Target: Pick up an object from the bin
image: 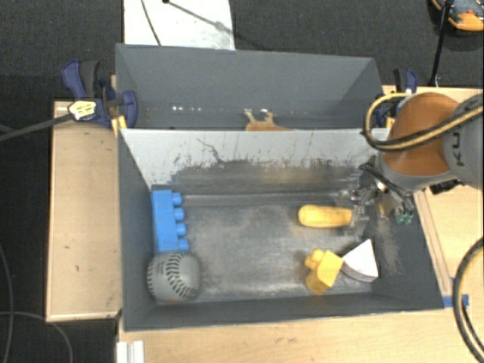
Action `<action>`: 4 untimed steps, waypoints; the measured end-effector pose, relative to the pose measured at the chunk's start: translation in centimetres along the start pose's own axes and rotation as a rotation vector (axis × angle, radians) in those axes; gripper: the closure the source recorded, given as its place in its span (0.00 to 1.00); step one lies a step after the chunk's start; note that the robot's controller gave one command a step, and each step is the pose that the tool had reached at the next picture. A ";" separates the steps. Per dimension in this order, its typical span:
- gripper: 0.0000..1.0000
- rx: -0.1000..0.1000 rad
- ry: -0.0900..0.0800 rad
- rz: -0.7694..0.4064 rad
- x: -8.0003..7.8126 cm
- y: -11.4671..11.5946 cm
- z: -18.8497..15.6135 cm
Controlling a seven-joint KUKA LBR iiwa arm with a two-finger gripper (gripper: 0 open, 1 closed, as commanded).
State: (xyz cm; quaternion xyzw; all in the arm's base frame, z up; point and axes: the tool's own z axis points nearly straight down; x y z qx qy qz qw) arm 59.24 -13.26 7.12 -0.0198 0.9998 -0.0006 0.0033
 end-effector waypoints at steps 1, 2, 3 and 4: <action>1.00 -0.001 0.003 0.008 1.0 -0.3 -3.3; 1.00 -0.001 0.003 0.004 0.8 0.5 -4.1; 1.00 -0.003 0.008 0.033 0.5 1.1 -9.9; 1.00 -0.001 0.002 0.073 1.5 1.3 -18.0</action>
Offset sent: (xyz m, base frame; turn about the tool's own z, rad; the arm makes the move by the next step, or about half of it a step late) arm -0.0095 0.0056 0.0398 0.0044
